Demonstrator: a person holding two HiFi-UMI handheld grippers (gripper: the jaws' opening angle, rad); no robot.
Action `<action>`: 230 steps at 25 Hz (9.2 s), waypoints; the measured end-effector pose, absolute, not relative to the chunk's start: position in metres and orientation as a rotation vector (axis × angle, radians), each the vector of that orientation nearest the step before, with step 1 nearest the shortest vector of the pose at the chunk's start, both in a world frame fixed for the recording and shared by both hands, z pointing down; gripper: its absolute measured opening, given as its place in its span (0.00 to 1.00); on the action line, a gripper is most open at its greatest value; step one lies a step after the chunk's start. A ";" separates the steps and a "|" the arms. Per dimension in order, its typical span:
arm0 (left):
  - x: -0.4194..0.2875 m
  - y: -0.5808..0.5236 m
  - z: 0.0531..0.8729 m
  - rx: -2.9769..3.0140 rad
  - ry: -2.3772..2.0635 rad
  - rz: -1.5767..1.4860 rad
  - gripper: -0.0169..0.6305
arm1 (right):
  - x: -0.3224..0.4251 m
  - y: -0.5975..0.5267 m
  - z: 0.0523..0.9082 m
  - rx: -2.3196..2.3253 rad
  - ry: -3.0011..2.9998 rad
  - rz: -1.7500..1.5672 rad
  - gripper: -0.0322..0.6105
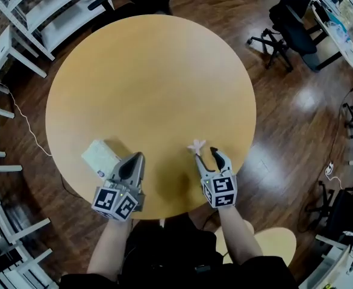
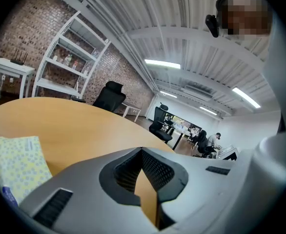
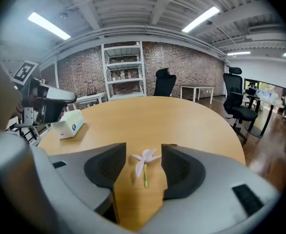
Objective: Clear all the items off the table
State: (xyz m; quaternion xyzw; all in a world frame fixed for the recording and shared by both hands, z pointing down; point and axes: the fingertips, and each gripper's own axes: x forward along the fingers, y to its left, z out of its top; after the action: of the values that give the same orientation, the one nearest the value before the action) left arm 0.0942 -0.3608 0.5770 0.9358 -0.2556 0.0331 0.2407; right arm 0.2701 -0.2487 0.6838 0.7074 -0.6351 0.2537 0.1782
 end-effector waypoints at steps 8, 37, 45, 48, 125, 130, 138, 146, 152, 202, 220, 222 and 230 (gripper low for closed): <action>0.074 -0.367 0.599 2.492 -0.778 0.153 0.01 | 0.270 -0.254 0.714 1.957 -1.757 0.785 0.41; 0.047 -0.368 0.522 2.656 -0.645 -0.054 0.01 | 0.248 -0.272 0.608 2.211 -1.631 0.431 0.13; 0.065 -0.361 0.464 2.753 -0.425 -0.225 0.01 | 0.248 -0.240 0.502 2.436 -1.516 0.156 0.13; 0.089 -0.338 0.453 2.767 -0.298 -0.254 0.01 | 0.253 -0.208 0.482 2.481 -1.428 0.089 0.13; 0.248 0.349 0.577 2.424 1.467 0.555 0.01 | 0.121 0.552 0.690 3.053 0.427 0.949 0.29; 0.253 0.345 0.576 2.421 1.470 0.551 0.01 | 0.122 0.550 0.687 3.050 0.439 0.947 0.29; 0.261 0.346 0.552 2.406 1.497 0.464 0.01 | 0.124 0.554 0.649 3.038 0.496 0.812 0.29; 0.267 0.352 0.503 2.372 1.533 0.271 0.01 | 0.117 0.563 0.574 3.090 0.661 0.464 0.14; 0.264 0.360 0.466 2.317 1.590 0.137 0.01 | 0.111 0.567 0.535 3.069 0.748 0.305 0.06; 0.209 -0.024 0.470 2.844 0.295 -0.015 0.01 | 0.312 0.255 0.539 2.988 -0.746 0.208 0.06; 0.043 -0.304 0.449 2.841 -0.408 -0.330 0.01 | 0.254 -0.104 0.470 2.590 -1.471 -0.030 0.06; 0.020 -0.334 0.450 2.865 -0.485 -0.334 0.01 | 0.238 -0.150 0.469 2.538 -1.548 -0.044 0.06; -0.112 -0.439 0.459 2.775 -0.923 -0.367 0.01 | 0.152 -0.319 0.490 2.265 -1.902 -0.018 0.06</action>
State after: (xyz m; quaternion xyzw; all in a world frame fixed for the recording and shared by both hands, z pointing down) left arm -0.1116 -0.4395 0.4594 0.9370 -0.3118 -0.1240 0.0968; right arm 0.1520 -0.3194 0.4899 0.7625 -0.6404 -0.0061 0.0918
